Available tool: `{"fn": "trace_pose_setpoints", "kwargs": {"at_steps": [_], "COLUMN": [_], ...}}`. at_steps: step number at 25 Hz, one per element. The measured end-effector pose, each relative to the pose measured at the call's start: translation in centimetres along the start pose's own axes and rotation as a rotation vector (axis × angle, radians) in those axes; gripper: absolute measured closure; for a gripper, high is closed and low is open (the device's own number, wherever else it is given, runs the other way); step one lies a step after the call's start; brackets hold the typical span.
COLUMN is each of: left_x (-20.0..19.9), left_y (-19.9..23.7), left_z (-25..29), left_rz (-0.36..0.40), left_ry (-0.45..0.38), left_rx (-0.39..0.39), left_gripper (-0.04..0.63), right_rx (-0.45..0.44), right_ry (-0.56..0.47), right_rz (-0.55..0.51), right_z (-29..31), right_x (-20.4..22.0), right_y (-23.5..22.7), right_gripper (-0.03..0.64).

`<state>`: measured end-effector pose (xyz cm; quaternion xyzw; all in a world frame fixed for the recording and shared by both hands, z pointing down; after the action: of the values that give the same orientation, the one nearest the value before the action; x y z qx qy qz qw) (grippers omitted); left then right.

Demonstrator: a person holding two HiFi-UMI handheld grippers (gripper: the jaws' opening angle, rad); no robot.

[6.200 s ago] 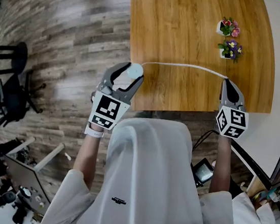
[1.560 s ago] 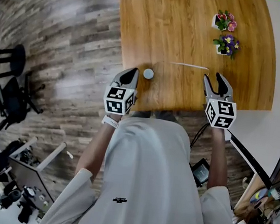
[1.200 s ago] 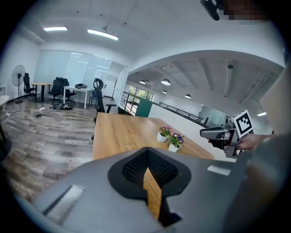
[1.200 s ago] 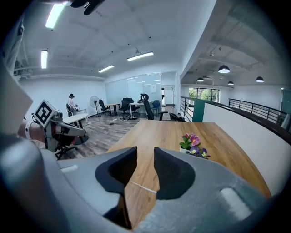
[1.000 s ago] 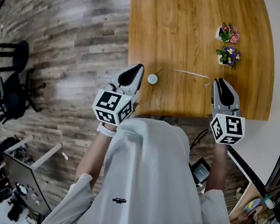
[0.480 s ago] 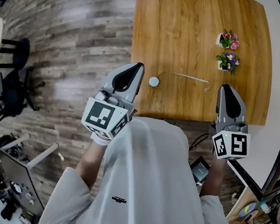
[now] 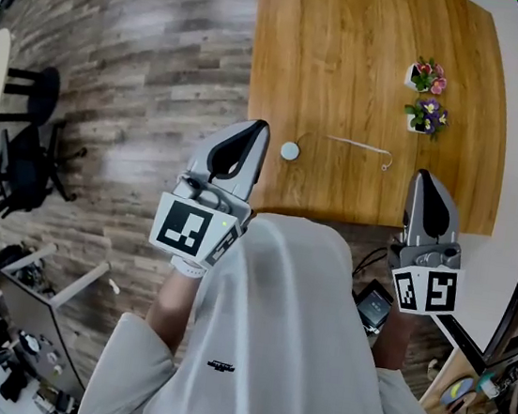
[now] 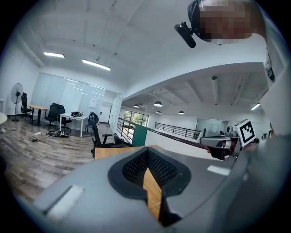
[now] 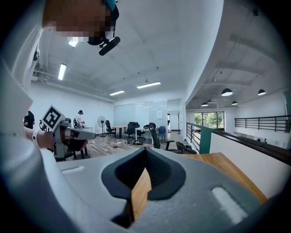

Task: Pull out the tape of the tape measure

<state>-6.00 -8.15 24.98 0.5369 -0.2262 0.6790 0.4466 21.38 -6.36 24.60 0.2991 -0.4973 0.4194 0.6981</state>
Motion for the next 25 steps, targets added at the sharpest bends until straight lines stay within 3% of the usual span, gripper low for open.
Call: {"fn": "trace_pose_setpoints", "kwargs": {"at_steps": [8,12,18,25], "left_x": [0.1,0.1,-0.8,-0.6], "left_y": [0.1,-0.1,-0.4,-0.9], "left_z": [-0.7,-1.1,-1.1,-1.1], "left_rz": [0.028,0.062,0.062,0.062], "left_ry": [-0.003,-0.006,-0.06,-0.057], "left_rx": [-0.03,-0.058,-0.037,-0.019], "left_gripper": [0.577,0.577,0.577,0.577], "right_rx": [0.046,0.012,-0.026,-0.027], "right_ry": [-0.017,-0.014,-0.011,0.005], "right_rz": [-0.036,-0.049,-0.053,-0.066], "right_z": [0.5,1.0,1.2,0.4], "right_x": [-0.5,-0.8,-1.2,-1.2], "right_y": [0.4,1.5,2.5,2.3], "right_gripper": [0.615,0.615,0.615,0.615]}}
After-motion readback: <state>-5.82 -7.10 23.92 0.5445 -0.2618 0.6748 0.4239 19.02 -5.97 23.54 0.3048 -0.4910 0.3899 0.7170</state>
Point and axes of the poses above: the fingertips, and each gripper's own axes: z forward along the fingers, y to its left, x out of its underside, the point moved 5 cm from there along -z, backward along the fingers, and after that the axes turned 10 degrees about y, right-handed, at the moved point
